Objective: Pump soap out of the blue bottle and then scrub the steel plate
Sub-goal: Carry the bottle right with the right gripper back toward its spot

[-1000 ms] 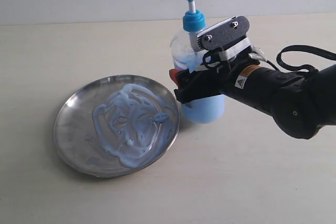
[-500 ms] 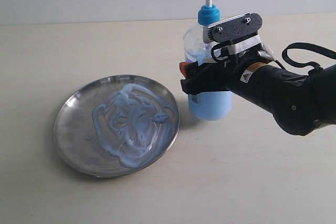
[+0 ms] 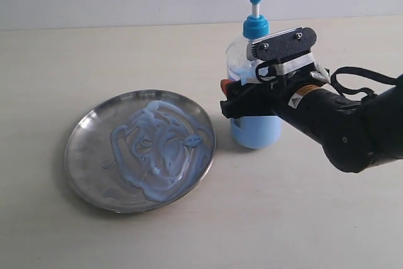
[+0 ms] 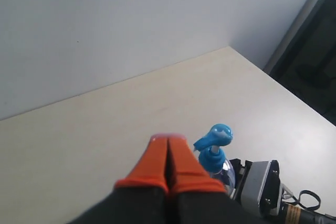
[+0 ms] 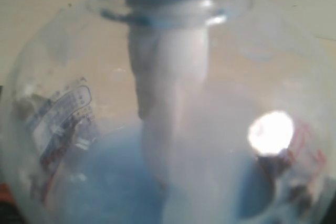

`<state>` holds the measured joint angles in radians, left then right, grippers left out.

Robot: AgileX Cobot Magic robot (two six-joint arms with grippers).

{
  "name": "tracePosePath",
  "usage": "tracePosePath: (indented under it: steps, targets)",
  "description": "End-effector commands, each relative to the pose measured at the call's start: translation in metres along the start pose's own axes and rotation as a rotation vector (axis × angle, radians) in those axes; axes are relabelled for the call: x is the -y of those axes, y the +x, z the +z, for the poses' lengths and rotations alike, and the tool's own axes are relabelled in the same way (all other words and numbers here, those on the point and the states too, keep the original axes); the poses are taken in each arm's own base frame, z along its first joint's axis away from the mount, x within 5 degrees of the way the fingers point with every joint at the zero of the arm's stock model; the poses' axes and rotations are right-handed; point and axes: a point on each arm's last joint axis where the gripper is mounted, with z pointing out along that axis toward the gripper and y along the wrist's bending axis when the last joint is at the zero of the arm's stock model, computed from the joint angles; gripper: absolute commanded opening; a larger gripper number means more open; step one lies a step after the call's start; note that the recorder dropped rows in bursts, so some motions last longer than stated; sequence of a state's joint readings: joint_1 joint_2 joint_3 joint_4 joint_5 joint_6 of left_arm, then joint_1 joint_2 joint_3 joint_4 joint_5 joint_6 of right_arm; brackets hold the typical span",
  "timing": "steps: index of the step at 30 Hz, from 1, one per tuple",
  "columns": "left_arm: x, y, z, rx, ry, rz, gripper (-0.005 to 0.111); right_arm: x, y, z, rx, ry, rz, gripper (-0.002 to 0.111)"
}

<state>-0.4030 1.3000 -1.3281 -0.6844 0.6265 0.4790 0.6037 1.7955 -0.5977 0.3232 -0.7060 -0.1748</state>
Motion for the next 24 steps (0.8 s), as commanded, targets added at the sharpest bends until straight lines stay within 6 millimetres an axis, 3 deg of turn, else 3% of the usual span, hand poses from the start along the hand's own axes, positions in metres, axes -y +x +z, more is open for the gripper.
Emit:
tracePosePath:
  steps: [1, 13, 18, 24]
  targets:
    - [0.000, 0.001, -0.007, 0.024, -0.013, -0.017, 0.000, 0.006, -0.017, -0.007, 0.212, 0.052, 0.000, 0.000]
    - [-0.001, 0.002, -0.009, 0.037, -0.022, -0.019, 0.000, 0.011, -0.009, -0.009, 0.168, 0.090, 0.033, 0.002]
    - [-0.001, 0.002, -0.009, 0.038, -0.023, -0.019, 0.000, 0.010, -0.006, -0.009, 0.139, 0.079, 0.029, 0.022]
    - [-0.001, 0.002, -0.009, 0.039, -0.022, -0.020, 0.000, 0.009, -0.003, -0.008, 0.100, 0.071, 0.017, 0.060]
